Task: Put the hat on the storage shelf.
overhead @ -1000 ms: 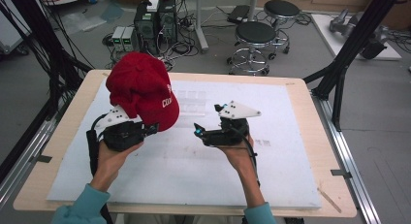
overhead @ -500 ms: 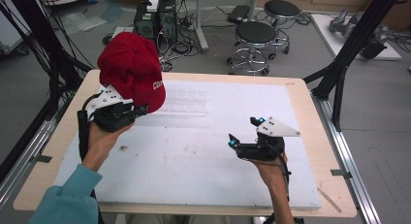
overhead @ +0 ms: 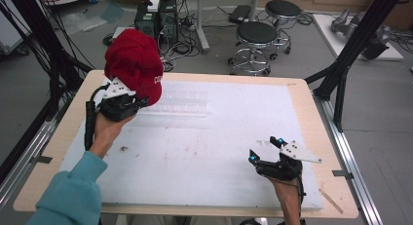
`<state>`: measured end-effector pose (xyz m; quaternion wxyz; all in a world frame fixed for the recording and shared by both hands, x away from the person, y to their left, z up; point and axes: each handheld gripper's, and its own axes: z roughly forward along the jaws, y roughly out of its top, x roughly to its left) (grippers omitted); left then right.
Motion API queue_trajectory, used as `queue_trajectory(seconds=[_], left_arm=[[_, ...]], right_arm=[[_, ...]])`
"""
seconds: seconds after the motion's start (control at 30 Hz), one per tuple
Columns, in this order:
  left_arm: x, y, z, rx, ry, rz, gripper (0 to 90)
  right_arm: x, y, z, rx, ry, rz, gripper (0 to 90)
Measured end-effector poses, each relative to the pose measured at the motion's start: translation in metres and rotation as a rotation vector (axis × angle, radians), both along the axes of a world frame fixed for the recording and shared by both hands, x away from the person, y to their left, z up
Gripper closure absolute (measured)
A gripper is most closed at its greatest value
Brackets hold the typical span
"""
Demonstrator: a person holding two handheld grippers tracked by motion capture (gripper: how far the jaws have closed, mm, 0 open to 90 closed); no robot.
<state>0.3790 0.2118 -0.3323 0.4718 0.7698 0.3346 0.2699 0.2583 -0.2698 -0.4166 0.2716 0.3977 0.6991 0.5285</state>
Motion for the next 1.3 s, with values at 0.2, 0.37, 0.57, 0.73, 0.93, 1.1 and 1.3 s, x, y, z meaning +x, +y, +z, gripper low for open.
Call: queue_trajectory(seconds=[0.2,0.37,0.57,0.73,0.93,1.1,1.3], left_arm=[[0.014,-0.010,-0.012,0.017,0.016,0.004,85.1],[0.021,-0.018,-0.020,0.040,0.024,0.010,85.1],[0.025,-0.023,-0.025,0.045,0.017,0.026,85.1],[0.027,-0.030,-0.029,0.070,0.015,0.025,85.1],[0.030,-0.034,-0.033,0.061,0.008,0.042,85.1],[0.033,-0.038,-0.039,0.060,0.020,0.053,85.1],[0.035,-0.036,-0.045,0.031,0.039,0.066,85.1]], right_arm=[[-0.003,-0.007,-0.014,0.019,-0.008,-0.025,9.9],[-0.007,-0.013,-0.024,0.042,-0.020,-0.044,9.9],[-0.007,-0.017,-0.032,0.073,-0.064,-0.061,9.9],[-0.005,-0.016,-0.033,0.094,-0.090,-0.063,10.0],[-0.002,-0.014,-0.033,0.099,-0.117,-0.063,10.0],[-0.001,-0.011,-0.034,0.107,-0.128,-0.062,10.0],[-0.003,-0.008,-0.034,0.083,-0.144,-0.063,10.0]])
